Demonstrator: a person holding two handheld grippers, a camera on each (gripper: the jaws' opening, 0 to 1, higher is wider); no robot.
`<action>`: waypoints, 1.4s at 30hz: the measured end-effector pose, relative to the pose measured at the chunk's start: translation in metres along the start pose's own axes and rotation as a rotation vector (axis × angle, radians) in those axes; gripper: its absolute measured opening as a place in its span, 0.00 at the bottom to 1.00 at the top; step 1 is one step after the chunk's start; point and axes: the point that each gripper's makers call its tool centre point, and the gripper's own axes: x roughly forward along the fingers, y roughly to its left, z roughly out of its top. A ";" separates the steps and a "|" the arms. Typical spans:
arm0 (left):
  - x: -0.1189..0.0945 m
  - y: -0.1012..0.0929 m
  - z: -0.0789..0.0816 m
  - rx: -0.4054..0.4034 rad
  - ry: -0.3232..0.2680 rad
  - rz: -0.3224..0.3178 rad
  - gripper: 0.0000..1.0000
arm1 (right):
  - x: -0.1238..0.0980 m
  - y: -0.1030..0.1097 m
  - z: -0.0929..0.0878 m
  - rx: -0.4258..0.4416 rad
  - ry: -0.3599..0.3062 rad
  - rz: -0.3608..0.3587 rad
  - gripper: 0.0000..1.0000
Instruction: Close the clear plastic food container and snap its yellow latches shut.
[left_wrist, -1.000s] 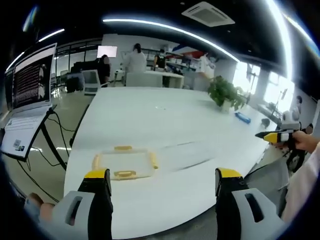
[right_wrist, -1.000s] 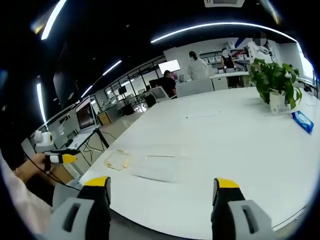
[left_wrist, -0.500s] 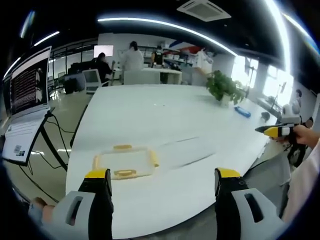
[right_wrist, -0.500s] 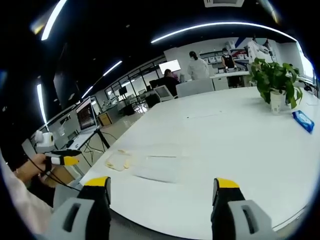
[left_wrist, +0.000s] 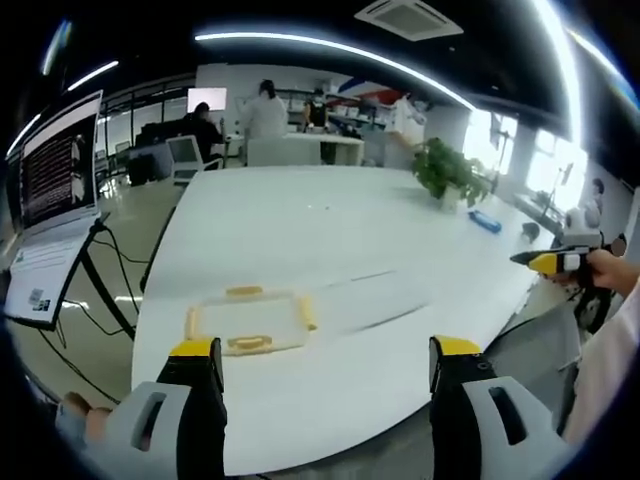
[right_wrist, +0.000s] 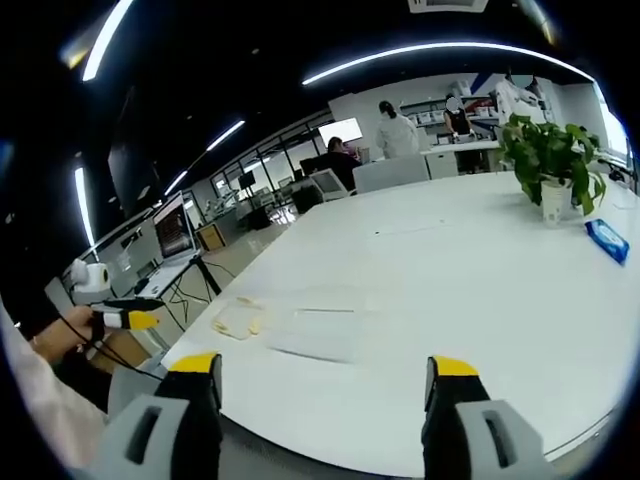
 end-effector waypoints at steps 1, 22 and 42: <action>0.000 -0.001 0.001 0.001 -0.004 -0.002 0.84 | 0.000 0.000 0.000 0.001 0.000 0.001 0.84; 0.002 -0.003 0.002 0.002 -0.004 -0.010 0.82 | 0.000 -0.001 -0.004 0.031 -0.005 -0.001 0.82; 0.005 -0.002 0.000 -0.003 0.006 -0.017 0.82 | 0.004 0.001 -0.008 0.025 0.019 0.004 0.82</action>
